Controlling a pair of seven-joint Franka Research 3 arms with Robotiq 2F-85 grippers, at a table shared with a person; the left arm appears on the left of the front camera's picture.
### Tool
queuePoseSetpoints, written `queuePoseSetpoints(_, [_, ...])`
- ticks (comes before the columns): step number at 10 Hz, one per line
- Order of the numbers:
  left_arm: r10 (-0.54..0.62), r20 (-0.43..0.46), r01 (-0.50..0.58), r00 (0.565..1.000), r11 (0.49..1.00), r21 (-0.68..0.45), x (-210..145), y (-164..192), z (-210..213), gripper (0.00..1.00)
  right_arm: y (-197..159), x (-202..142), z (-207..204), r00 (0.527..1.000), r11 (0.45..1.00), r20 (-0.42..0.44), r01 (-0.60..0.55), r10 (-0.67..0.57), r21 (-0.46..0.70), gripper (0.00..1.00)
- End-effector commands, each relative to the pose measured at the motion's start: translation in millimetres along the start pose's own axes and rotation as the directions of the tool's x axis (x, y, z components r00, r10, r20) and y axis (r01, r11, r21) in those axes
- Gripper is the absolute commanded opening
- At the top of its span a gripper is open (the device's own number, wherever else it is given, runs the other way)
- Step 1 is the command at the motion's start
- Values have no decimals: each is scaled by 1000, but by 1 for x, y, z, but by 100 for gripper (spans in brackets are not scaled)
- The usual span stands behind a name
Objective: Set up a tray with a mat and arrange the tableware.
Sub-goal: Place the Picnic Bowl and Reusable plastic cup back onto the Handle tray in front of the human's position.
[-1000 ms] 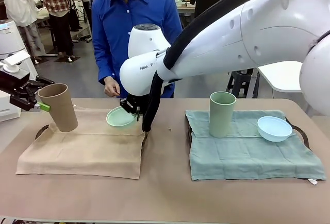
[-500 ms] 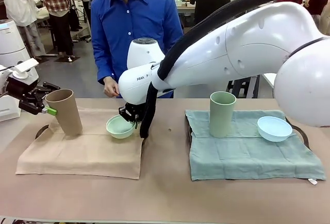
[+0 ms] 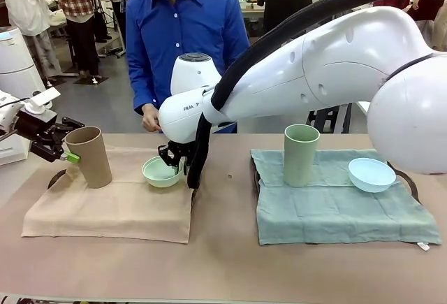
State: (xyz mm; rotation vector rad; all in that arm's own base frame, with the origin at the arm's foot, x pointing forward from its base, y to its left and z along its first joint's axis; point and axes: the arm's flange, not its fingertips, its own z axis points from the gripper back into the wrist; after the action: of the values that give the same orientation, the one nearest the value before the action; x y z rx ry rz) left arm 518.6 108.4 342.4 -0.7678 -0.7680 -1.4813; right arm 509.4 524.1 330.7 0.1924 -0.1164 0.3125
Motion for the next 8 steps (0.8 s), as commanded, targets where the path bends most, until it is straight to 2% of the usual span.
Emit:
queuePoseSetpoints(1, [16,-82,-15,997,1000,13,3,-7,2,100,7,-16,20,999,991,-34,29,-33,-129,100])
queuePoseSetpoints(3, [73,-263,-67,962,997,34,4,-16,8,100,12,-34,57,997,982,-7,69,-72,-176,100])
queuePoseSetpoints(6, [221,-454,-160,863,972,170,22,-26,27,100,3,-63,97,990,973,14,139,-138,-183,100])
queuePoseSetpoints(7, [338,-502,-262,796,940,217,32,-37,27,100,-1,-75,107,987,971,0,157,-159,-180,100])
queuePoseSetpoints(8, [452,-541,-347,709,892,290,47,-44,27,100,-6,-81,117,984,966,1,173,-177,-191,100])
